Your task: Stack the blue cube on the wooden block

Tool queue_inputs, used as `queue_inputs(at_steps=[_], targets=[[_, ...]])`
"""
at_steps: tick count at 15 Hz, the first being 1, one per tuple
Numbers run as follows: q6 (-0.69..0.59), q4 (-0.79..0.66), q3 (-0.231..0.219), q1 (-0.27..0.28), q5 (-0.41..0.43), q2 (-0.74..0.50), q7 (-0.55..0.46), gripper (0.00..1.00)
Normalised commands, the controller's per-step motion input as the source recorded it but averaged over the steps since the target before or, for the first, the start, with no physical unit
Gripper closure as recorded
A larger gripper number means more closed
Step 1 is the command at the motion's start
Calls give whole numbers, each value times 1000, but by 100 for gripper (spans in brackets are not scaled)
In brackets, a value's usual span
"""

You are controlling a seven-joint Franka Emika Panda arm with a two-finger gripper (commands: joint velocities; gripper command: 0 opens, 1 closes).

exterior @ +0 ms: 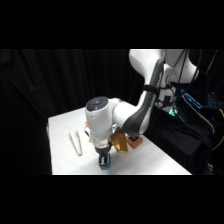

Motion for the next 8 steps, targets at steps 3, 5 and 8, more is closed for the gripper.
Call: queue_inputs(at_steps=[3,5,8], targets=[[-200,-366,34,-35,-66,-507,-236,73],[-147,-419,77,-83,-36,-517,-249,73],[-94,-505,96,-97,-37,-574,-234,73]])
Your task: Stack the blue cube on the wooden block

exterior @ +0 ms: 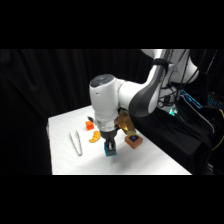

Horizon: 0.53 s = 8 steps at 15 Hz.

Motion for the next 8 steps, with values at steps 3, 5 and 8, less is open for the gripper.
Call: queue_inputs(at_steps=[3,5,8], targets=[[-56,-524,114,-122,-29,-577,-215,73],[-33,-494,117,-148,-21,-529,-199,73],[3,-449,110,-166,-24,-466,-187,73]])
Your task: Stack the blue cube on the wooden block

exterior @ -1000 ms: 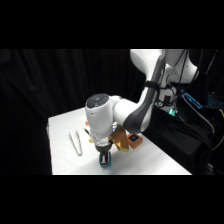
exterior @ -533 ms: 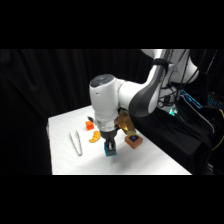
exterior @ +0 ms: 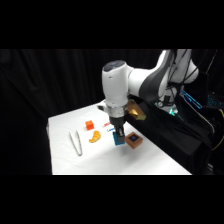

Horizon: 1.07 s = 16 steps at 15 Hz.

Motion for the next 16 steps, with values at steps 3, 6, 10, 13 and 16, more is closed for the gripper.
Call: queue_inputs(at_steps=[3,6,10,13,16], targets=[[31,-396,111,-174,9,-401,-189,73],[88,-378,114,-160,46,-358,-195,73],[174,-368,115,-136,58,-309,-195,73],[228,-351,111,-102,3,-297,-136,73],[231,-331,109,-91,-10,-286,-114,73]])
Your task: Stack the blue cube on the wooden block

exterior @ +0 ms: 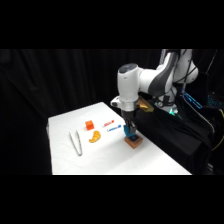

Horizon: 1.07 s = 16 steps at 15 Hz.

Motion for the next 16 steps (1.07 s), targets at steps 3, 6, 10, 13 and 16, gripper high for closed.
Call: queue_inputs(at_steps=[3,6,10,13,16], targets=[[280,-330,101,-92,-27,-263,-108,73],[259,-280,101,-87,40,-190,-168,73],[238,-203,88,-92,103,-89,-231,73],[257,-136,84,-95,147,-21,-260,73],[320,-92,104,-83,205,33,-298,73]])
